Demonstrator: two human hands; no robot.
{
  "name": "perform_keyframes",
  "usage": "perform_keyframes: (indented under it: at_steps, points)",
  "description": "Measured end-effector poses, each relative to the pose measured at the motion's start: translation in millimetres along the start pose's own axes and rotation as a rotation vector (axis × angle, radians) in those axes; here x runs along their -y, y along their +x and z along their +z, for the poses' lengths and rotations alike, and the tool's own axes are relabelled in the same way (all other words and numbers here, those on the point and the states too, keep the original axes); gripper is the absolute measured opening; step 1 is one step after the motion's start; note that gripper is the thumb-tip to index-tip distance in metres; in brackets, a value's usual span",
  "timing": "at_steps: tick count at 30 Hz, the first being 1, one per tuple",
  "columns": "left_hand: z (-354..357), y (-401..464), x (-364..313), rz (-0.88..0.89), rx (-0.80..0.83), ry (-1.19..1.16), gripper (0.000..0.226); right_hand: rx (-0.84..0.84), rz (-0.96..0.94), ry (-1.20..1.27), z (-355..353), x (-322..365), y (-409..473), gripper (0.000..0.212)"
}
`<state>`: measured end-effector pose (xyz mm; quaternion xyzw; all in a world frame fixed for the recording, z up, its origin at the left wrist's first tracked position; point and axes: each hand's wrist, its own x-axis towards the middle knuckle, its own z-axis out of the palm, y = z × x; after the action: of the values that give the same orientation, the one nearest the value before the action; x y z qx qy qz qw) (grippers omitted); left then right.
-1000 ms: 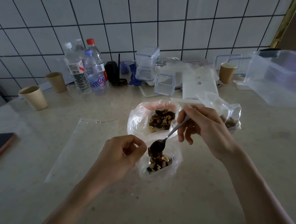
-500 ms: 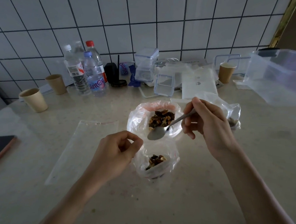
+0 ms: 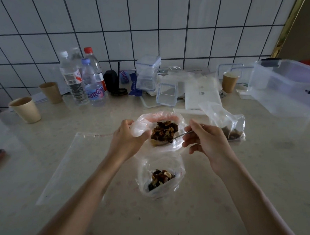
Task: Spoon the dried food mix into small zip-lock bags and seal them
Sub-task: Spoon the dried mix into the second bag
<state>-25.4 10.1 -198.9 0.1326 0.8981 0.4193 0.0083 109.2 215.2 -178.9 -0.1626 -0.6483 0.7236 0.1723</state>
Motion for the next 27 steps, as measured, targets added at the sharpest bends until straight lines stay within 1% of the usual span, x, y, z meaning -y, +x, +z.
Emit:
perform_keyframes:
  at_steps: [2, 3, 6, 8, 11, 14, 17, 22, 27]
  points:
    - [5.6, 1.5, 0.9, 0.034, -0.011, 0.06, 0.052, 0.013, -0.01, -0.048, 2.2, -1.0, -0.5, 0.034]
    - [7.3, 1.0, 2.4, 0.041, -0.017, 0.044, 0.042, 0.015, -0.013, -0.059, 3.3, -2.3, -0.4, 0.032]
    - [11.4, -1.2, 7.2, 0.029, 0.006, -0.141, 0.015, -0.006, 0.017, -0.039, 6.5, -8.7, 0.2, 0.027]
    - [12.9, -2.4, 8.8, 0.047, 0.004, -0.209, 0.007, -0.027, 0.035, -0.015, 9.6, -14.1, 0.9, 0.025]
    - [13.5, -2.5, 9.7, 0.068, -0.004, -0.31, 0.003, -0.065, 0.019, -0.013, 13.0, -19.5, 3.1, 0.022]
    - [14.4, -5.1, 6.7, 0.067, 0.039, -0.402, 0.008, -0.028, 0.016, -0.008, 15.7, -21.0, 4.7, 0.02]
    - [14.7, -6.7, 5.3, 0.056, 0.06, -0.426, 0.012, 0.016, 0.008, -0.003, 19.4, -23.0, 4.4, 0.019]
    - [13.9, -9.0, 6.1, 0.068, 0.059, -0.44, 0.014, -0.028, 0.012, 0.013, 20.8, -26.4, 4.5, 0.021]
    - [13.5, -11.0, 5.3, 0.06, 0.063, -0.455, 0.012, -0.021, 0.021, 0.034, 20.9, -26.7, 5.0, 0.022]
